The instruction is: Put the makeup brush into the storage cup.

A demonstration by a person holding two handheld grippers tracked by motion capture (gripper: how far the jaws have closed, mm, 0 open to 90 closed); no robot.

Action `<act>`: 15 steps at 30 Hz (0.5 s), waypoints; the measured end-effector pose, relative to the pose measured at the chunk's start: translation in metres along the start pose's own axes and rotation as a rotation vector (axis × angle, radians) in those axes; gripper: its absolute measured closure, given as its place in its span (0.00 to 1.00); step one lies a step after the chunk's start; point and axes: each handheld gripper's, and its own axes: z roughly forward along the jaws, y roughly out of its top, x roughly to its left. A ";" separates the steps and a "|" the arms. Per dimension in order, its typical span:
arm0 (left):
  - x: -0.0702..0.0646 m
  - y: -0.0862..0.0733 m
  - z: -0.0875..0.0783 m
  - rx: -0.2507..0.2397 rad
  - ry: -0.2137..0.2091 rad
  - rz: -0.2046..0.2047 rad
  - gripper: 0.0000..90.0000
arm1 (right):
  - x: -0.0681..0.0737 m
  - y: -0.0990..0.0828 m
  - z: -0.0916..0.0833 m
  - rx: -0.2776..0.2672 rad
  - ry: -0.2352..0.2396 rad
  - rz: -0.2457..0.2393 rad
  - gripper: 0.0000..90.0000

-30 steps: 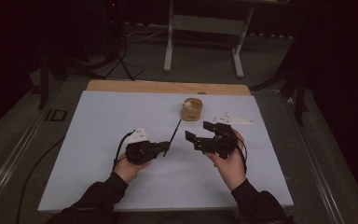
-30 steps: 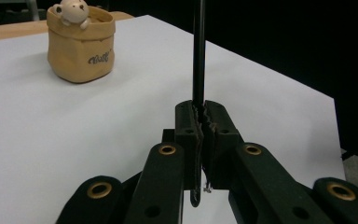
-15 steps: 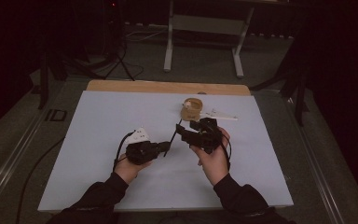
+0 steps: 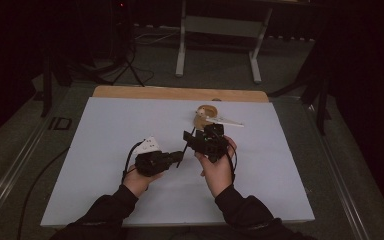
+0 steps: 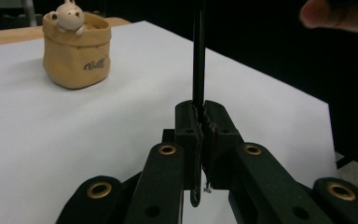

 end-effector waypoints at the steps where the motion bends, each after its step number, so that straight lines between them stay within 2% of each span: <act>1: 0.000 0.000 0.000 0.001 0.001 0.002 0.95 | 0.000 0.000 0.001 -0.003 -0.002 0.001 0.58; 8: -0.001 0.000 0.001 0.006 -0.007 0.009 0.95 | -0.007 0.002 0.002 0.000 0.000 0.042 0.63; 10: -0.002 0.000 0.002 0.014 -0.015 0.013 0.95 | -0.008 0.003 0.003 0.011 0.005 0.055 0.70; 15: -0.003 -0.001 0.004 0.021 -0.017 0.019 0.95 | -0.008 0.002 0.004 0.012 0.014 0.058 0.77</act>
